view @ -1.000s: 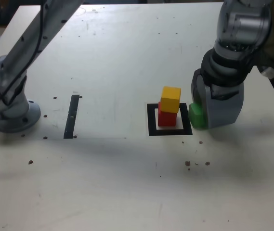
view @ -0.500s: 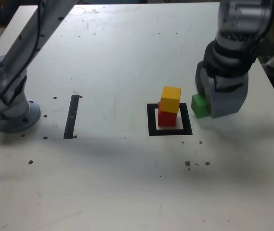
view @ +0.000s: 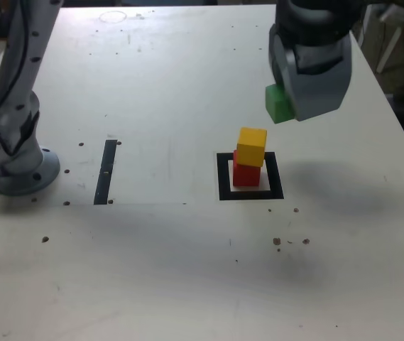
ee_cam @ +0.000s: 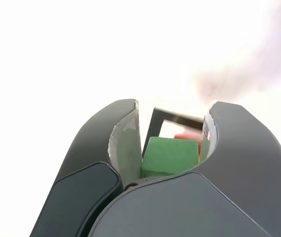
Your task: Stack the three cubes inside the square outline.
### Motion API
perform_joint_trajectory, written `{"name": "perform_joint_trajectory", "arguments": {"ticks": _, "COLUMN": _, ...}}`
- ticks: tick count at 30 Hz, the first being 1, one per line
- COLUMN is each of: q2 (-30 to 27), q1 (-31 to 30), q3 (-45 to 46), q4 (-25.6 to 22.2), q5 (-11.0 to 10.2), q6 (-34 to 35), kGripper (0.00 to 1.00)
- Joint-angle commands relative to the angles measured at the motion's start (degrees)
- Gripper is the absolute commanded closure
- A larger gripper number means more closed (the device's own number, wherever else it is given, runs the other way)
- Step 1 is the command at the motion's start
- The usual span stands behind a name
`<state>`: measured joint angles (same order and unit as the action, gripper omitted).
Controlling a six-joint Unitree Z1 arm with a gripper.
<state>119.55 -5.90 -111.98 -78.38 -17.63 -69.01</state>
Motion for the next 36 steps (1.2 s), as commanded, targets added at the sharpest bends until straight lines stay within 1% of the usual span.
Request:
{"name": "perform_joint_trajectory", "arguments": {"ticks": 1, "q2": -1.4, "q1": -0.3, "q3": 1.3, "q4": -0.2, "q5": -0.2, "q6": 0.0, "kGripper": 0.67}}
{"name": "perform_joint_trajectory", "arguments": {"ticks": 8, "q2": -3.8, "q1": -0.9, "q3": 5.0, "q4": -0.1, "q5": -0.2, "q6": -0.6, "kGripper": 0.67}}
{"name": "perform_joint_trajectory", "arguments": {"ticks": 15, "q2": -5.7, "q1": -1.8, "q3": 8.5, "q4": 1.1, "q5": 0.0, "q6": -0.7, "kGripper": 0.67}}
{"name": "perform_joint_trajectory", "arguments": {"ticks": 23, "q2": -6.1, "q1": -2.1, "q3": 12.6, "q4": 5.0, "q5": 0.8, "q6": -0.7, "kGripper": 0.67}}
{"name": "perform_joint_trajectory", "arguments": {"ticks": 36, "q2": -5.8, "q1": -2.2, "q3": 13.0, "q4": 6.1, "q5": 1.1, "q6": -0.6, "kGripper": 0.67}}
